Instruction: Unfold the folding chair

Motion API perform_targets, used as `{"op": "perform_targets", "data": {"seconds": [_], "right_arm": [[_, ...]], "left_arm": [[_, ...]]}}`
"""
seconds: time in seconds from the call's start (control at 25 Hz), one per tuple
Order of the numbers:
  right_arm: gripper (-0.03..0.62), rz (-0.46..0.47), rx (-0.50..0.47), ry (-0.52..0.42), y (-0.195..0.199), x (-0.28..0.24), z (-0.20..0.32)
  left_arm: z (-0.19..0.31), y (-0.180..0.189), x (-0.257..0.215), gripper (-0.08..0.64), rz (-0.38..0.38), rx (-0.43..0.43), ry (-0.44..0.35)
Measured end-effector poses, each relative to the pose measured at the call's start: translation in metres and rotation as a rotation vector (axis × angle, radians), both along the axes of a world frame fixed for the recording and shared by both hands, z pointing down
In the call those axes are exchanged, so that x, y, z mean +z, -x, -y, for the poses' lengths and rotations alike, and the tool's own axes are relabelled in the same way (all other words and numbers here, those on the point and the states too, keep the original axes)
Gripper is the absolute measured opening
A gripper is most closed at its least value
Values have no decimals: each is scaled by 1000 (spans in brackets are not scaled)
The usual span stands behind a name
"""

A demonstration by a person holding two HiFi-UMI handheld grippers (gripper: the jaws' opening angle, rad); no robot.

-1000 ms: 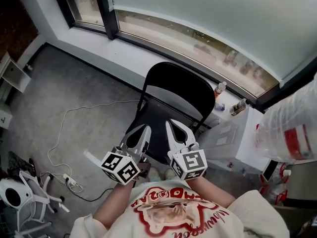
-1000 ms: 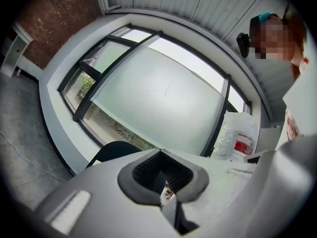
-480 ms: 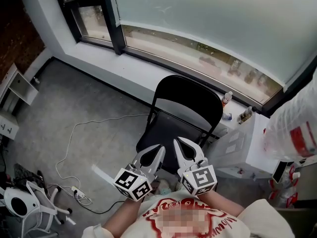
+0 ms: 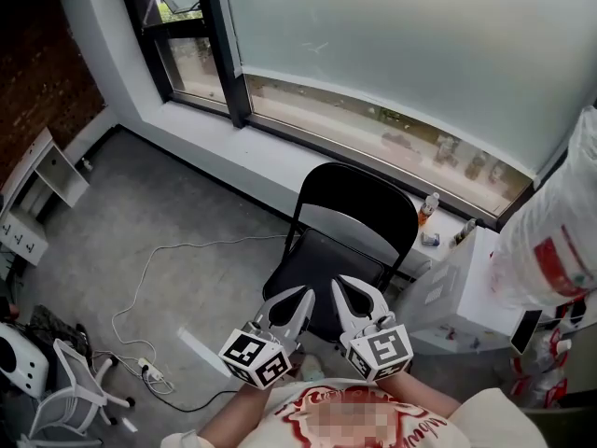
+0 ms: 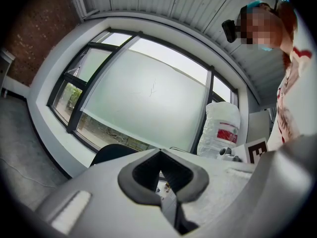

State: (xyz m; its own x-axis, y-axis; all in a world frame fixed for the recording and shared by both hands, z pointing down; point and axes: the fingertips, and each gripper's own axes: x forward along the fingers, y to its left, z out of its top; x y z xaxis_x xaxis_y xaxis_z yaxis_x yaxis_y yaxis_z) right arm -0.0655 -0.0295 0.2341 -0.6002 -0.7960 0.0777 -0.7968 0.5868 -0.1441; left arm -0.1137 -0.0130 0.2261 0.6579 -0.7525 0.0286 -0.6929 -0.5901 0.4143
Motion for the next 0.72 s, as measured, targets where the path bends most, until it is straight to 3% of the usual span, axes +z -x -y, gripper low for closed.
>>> {"op": "perform_targets", "data": {"seconds": [0.32, 0.72], "right_arm": [[21, 61, -33, 65, -59, 0, -72], [21, 26, -148, 9, -122, -7, -188]], "left_arm": [[-62, -59, -1, 5, -31, -26, -5], [-183, -136, -4, 5, -19, -95, -9]]}}
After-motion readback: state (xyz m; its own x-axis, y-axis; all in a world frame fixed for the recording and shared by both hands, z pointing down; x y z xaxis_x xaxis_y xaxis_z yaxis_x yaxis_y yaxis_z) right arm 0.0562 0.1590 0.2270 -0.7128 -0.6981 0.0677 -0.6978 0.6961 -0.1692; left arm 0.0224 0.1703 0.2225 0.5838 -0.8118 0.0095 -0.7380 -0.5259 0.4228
